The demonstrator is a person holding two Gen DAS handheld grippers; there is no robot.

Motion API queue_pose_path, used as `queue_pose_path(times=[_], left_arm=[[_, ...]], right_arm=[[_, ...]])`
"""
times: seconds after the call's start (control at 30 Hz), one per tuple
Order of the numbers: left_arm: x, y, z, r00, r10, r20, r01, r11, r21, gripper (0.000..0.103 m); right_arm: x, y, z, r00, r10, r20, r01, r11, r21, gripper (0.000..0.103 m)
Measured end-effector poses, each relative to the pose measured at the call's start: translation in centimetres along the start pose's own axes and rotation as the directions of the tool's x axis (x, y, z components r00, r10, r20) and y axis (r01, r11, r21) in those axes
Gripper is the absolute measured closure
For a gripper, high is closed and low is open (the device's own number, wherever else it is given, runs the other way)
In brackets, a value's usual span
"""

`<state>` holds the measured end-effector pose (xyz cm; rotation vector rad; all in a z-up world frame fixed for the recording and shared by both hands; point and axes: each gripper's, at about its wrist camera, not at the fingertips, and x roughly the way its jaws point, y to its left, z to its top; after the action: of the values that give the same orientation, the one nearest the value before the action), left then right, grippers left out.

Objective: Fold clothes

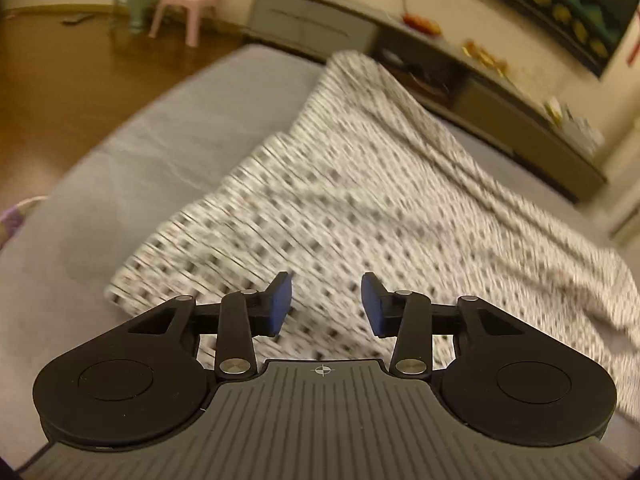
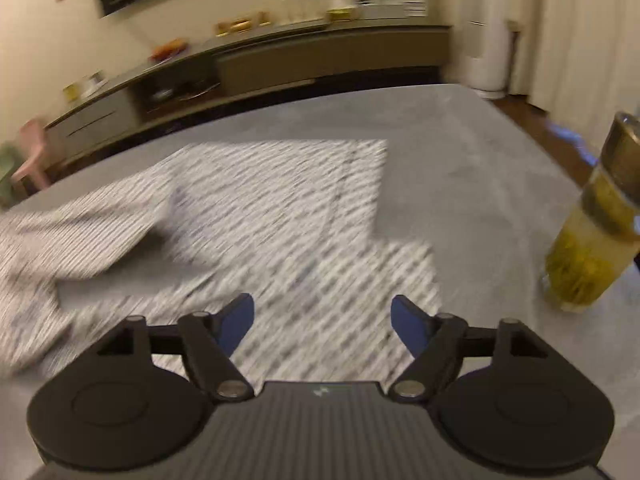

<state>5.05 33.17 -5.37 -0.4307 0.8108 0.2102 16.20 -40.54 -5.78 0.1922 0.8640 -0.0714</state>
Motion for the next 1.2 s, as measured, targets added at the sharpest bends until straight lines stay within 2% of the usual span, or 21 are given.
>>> queue_pose_path(times=[0.13,0.23,0.27,0.33,0.37,0.4,0.43,0.47,0.53,0.57,0.63,0.73,0.8,0.83,0.87,0.9,0.97,1.03,1.07,1.17,1.2], left_arm=[[0.6,-0.3,-0.4,0.999,-0.012,-0.032,0.013,1.0,0.015,0.067],[0.8,-0.2,-0.3,0.998,-0.024,-0.056,0.024,1.0,0.002,0.065],[1.3,-0.4,-0.3,0.997,-0.025,-0.066,0.025,1.0,0.001,0.065],[2.0,-0.7,-0.5,0.996,-0.009,-0.088,0.011,1.0,0.02,0.065],[2.2,-0.8,-0.4,0.996,0.004,-0.086,0.0,0.999,0.045,0.065],[2.5,-0.9,-0.4,0.996,0.018,-0.082,-0.012,0.997,0.071,0.065],[2.7,-1.0,-0.3,0.996,0.032,-0.078,-0.024,0.995,0.096,0.066],[2.7,-1.0,-0.3,0.996,0.049,-0.07,-0.041,0.993,0.107,0.067],[2.6,-0.8,-0.4,0.995,0.083,-0.057,-0.076,0.99,0.121,0.068],[2.5,-0.6,-0.4,0.994,0.098,-0.052,-0.092,0.989,0.115,0.068],[2.3,0.0,-0.4,0.992,0.118,-0.046,-0.114,0.99,0.085,0.069],[2.0,0.5,-0.5,0.988,0.148,-0.046,-0.146,0.988,0.056,0.068],[1.8,0.6,-0.7,0.986,0.161,-0.047,-0.159,0.986,0.055,0.068],[1.8,0.6,-0.8,0.985,0.168,-0.047,-0.165,0.985,0.054,0.068],[1.7,0.6,-0.9,0.984,0.172,-0.048,-0.169,0.984,0.055,0.068],[1.6,0.6,-1.0,0.983,0.176,-0.049,-0.173,0.983,0.055,0.068],[1.4,0.6,-1.2,0.982,0.184,-0.05,-0.181,0.982,0.055,0.068],[1.3,0.6,-1.2,0.98,0.192,-0.051,-0.19,0.981,0.047,0.068],[1.3,0.6,-1.1,0.979,0.197,-0.051,-0.195,0.98,0.039,0.068],[1.6,0.1,-0.9,0.974,0.22,-0.051,-0.218,0.975,0.034,0.068],[1.7,-0.2,-0.8,0.973,0.227,-0.051,-0.225,0.974,0.034,0.068]], right_arm=[[4.1,-1.6,1.8,0.996,-0.08,-0.051,0.082,0.996,0.046,0.023],[6.9,-2.2,1.8,0.992,-0.092,-0.09,0.097,0.994,0.053,0.026],[7.2,-1.9,1.6,0.991,-0.101,-0.087,0.103,0.994,0.027,0.033],[7.7,-1.2,1.2,0.99,-0.114,-0.079,0.112,0.993,-0.025,0.067],[7.3,-0.9,1.4,0.994,-0.08,-0.075,0.078,0.996,-0.032,0.099],[6.9,-0.6,1.6,0.997,-0.046,-0.066,0.044,0.998,-0.041,0.098],[4.5,-0.2,1.6,1.0,-0.003,0.024,0.004,0.998,-0.065,0.098],[2.1,0.1,1.7,0.993,0.043,0.111,-0.033,0.995,-0.093,0.098],[-2.6,0.8,1.8,0.95,0.139,0.279,-0.098,0.983,-0.156,0.098],[-5.0,1.1,1.9,0.915,0.189,0.357,-0.126,0.973,-0.191,0.098],[-9.7,1.7,1.9,0.821,0.285,0.495,-0.168,0.949,-0.268,0.098],[-14.6,0.1,-1.3,0.804,0.327,0.497,-0.134,0.914,-0.384,0.094],[-14.7,-1.9,-4.3,0.874,0.315,0.369,-0.125,0.881,-0.455,0.083],[-13.9,-3.0,-5.7,0.923,0.266,0.279,-0.109,0.874,-0.473,0.065],[-13.0,-3.9,-7.1,0.96,0.175,0.22,-0.053,0.881,-0.47,0.057],[-12.5,-4.7,-8.1,0.978,0.101,0.181,-0.007,0.89,-0.456,0.055],[-11.5,-6.4,-10.1,0.994,-0.044,0.101,0.084,0.898,-0.431,0.058],[-12.3,-7.0,-10.4,0.995,-0.011,0.096,0.044,0.935,-0.353,0.058],[-12.6,-6.9,-10.1,0.995,0.033,0.097,-0.002,0.953,-0.303,0.055],[-12.0,-6.9,-8.4,0.986,0.149,0.073,-0.138,0.98,-0.146,0.037],[-10.9,-6.6,-7.8,0.985,0.168,0.048,-0.164,0.982,-0.092,0.035]])
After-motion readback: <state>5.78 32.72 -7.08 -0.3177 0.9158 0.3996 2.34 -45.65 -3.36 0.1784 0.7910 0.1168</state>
